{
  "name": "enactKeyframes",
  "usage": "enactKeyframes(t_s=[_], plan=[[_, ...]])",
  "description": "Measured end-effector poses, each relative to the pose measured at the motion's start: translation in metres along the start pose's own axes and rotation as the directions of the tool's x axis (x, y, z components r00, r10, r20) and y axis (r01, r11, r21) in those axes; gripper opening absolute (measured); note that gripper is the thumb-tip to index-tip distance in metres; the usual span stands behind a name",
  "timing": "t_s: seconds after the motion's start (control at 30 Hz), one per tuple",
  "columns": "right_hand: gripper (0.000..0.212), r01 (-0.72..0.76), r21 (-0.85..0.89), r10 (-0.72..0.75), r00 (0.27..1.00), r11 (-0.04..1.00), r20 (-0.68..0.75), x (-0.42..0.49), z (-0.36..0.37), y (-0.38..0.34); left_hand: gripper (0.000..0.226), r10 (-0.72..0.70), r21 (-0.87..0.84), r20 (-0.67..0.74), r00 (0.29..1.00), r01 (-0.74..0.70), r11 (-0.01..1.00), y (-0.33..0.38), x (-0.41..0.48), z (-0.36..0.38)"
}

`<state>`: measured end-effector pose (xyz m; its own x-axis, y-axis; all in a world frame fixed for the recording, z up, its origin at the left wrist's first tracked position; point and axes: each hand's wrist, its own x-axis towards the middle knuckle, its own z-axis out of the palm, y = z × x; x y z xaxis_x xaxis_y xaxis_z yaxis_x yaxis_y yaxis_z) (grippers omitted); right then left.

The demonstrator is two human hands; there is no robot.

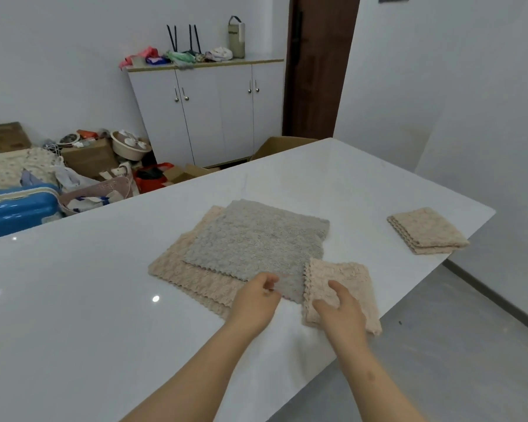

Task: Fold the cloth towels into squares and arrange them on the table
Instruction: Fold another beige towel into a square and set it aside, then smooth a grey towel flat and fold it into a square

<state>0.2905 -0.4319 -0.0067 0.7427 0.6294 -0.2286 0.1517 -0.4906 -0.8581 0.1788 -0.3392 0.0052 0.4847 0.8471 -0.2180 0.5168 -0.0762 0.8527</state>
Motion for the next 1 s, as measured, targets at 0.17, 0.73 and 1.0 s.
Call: enactKeyframes(t_s=[0.17, 0.73, 1.0], plan=[[0.044, 0.040, 0.120, -0.056, 0.989, 0.992, 0.136, -0.058, 0.064, -0.037, 0.021, 0.025, 0.000, -0.086, 0.996, -0.025, 1.000, -0.035, -0.038, -0.075], [0.019, -0.051, 0.097, 0.034, 0.984, 0.994, 0.175, -0.241, 0.312, -0.099, 0.026, 0.191, 0.340, 0.062, 0.980, -0.201, 0.919, -0.212, -0.109, -0.320], [0.034, 0.054, -0.177, -0.047, 0.998, 0.983, 0.044, -0.205, 0.317, -0.102, 0.034, 0.293, 0.558, 0.210, 0.933, -0.361, 0.747, -0.201, -0.066, -0.336]])
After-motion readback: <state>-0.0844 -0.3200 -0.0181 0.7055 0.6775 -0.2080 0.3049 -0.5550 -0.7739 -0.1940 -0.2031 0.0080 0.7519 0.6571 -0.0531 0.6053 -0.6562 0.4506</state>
